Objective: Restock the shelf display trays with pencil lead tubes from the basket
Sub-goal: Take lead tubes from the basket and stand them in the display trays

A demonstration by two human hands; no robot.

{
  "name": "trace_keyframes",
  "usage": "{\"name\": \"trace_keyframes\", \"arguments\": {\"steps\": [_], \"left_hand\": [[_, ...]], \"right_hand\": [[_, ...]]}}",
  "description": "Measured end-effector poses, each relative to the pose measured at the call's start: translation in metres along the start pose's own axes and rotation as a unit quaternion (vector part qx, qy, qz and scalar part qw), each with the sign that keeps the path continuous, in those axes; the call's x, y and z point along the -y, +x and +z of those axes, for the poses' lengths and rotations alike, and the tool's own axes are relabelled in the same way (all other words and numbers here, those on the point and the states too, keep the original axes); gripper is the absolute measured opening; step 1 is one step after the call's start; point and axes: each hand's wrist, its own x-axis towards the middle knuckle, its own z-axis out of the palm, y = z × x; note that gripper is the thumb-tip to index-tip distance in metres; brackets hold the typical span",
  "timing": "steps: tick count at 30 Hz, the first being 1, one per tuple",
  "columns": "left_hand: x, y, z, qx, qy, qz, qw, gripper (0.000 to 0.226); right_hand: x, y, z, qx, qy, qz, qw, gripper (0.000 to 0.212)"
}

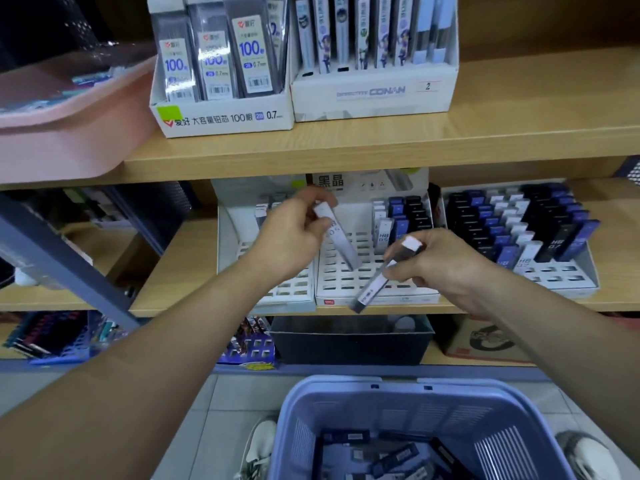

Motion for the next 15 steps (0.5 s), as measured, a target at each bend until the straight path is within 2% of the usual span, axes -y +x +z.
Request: {"name": "trace_keyframes", "arguments": {"steps": [3, 9, 12, 15], "left_hand": [[-0.006, 0.003, 0.017, 0.030, -0.042, -0.005, 0.999, 0.028], [-0.018, 0.012, 0.037, 0.045, -0.131, -0.031, 0.990, 0.028], [-0.018, 0.016, 0.046, 0.036, -0.101, -0.030, 0.994, 0.022], [-0.012, 0.020, 0.054, 0.016, 0.015, 0.014, 1.000, 0.021]], "right_hand": [[-0.005, -0.001, -0.007, 0.020, 0.029, 0.033, 0.999, 0.006], [-0.014, 0.001, -0.005, 0.048, 0.148, 0.099, 0.983, 0.011], [-0.023, 0.004, -0.006, 0.030, 0.133, 0.083, 0.987, 0.007], [-0.034, 0.006, -0.011, -0.021, 0.067, 0.064, 0.995, 0.004]]}}
